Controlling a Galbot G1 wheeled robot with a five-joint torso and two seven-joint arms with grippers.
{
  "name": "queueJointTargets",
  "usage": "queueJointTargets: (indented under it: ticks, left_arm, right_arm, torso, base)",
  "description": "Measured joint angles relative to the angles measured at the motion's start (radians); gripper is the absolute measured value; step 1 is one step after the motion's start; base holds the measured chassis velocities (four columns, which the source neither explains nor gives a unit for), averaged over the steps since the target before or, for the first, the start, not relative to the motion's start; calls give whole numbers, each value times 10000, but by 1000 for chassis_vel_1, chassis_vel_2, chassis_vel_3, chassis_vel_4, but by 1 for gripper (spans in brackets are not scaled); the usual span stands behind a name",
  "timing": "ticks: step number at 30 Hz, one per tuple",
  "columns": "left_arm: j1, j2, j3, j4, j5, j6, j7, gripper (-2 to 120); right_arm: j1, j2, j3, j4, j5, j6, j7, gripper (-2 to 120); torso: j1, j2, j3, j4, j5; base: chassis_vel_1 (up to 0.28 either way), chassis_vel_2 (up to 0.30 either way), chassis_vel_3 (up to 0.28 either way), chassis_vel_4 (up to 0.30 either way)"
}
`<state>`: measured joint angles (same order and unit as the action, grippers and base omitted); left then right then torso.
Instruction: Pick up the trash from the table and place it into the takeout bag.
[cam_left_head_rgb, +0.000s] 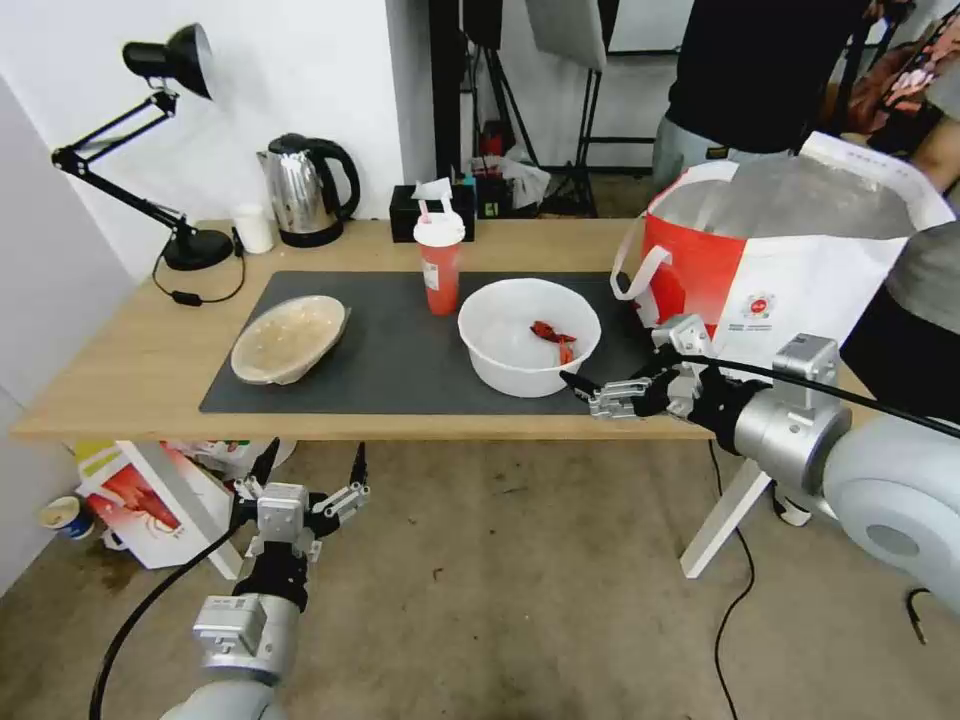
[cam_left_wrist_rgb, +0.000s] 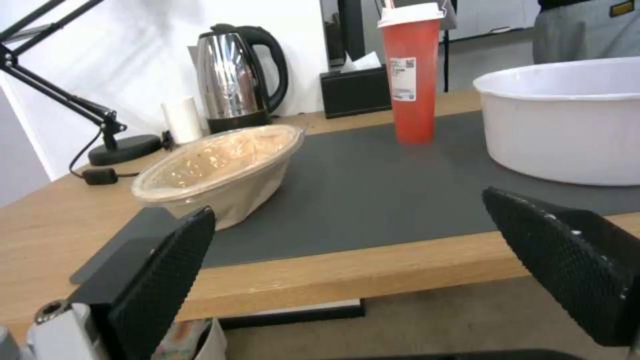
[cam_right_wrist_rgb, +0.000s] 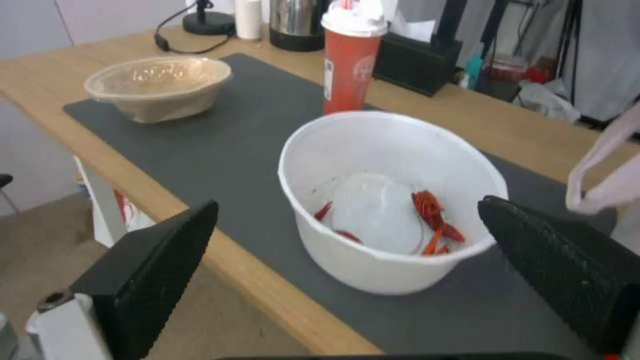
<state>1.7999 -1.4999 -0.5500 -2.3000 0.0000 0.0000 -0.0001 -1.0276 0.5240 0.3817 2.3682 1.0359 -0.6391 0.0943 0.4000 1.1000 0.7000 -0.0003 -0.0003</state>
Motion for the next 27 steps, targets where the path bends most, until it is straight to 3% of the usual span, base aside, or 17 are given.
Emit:
queueJointTargets:
  ticks: [16,20,27]
  left_arm:
    - [0,0,0,0,0,0,0,100]
    - [0,0,0,0,0,0,0,100]
    - [0,0,0,0,0,0,0,100]
  right_arm:
    - [3593,-7,-2365,-1843,-529,140,-2043,100]
    - [5064,-11,-3300,-2582,-732,198,-2847,100]
    - [6079,266,-4034,-3075,-830,125,-3241,100]
  torso:
    - [1,1,0,3,3]
    - [1,0,0,5,3]
    - [-1,1,-1,0,4]
  base:
    - [0,0,0,0]
    - [0,0,0,0]
    - [0,0,0,0]
